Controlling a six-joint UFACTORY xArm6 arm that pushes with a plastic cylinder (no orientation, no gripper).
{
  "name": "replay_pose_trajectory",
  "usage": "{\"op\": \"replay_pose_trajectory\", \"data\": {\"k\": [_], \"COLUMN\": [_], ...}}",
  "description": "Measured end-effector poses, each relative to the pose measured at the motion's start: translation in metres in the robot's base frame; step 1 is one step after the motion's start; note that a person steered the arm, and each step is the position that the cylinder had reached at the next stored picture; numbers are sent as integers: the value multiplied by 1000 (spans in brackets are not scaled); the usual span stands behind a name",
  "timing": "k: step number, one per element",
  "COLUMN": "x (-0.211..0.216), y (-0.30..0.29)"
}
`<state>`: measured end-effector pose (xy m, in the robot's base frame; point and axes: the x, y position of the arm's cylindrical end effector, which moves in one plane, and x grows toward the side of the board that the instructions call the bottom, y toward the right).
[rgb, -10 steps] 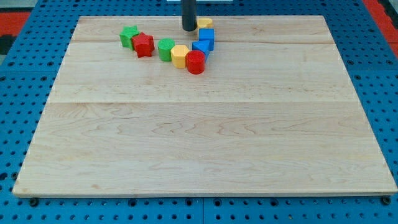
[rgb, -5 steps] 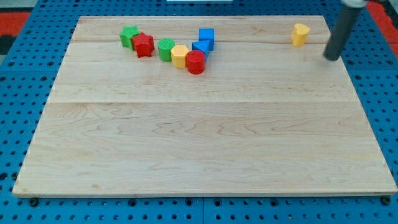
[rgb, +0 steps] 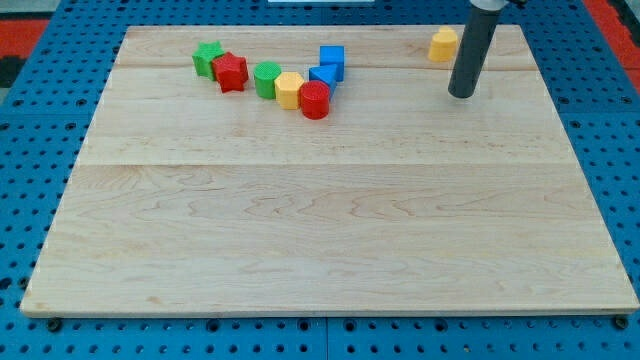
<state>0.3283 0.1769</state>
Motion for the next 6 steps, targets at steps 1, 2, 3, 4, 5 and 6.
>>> {"op": "replay_pose_trajectory", "data": {"k": [1,2,3,4,5,6], "x": [27,106,141,141,142,109], "y": [1,-22,-106,-121,-200,-166]}}
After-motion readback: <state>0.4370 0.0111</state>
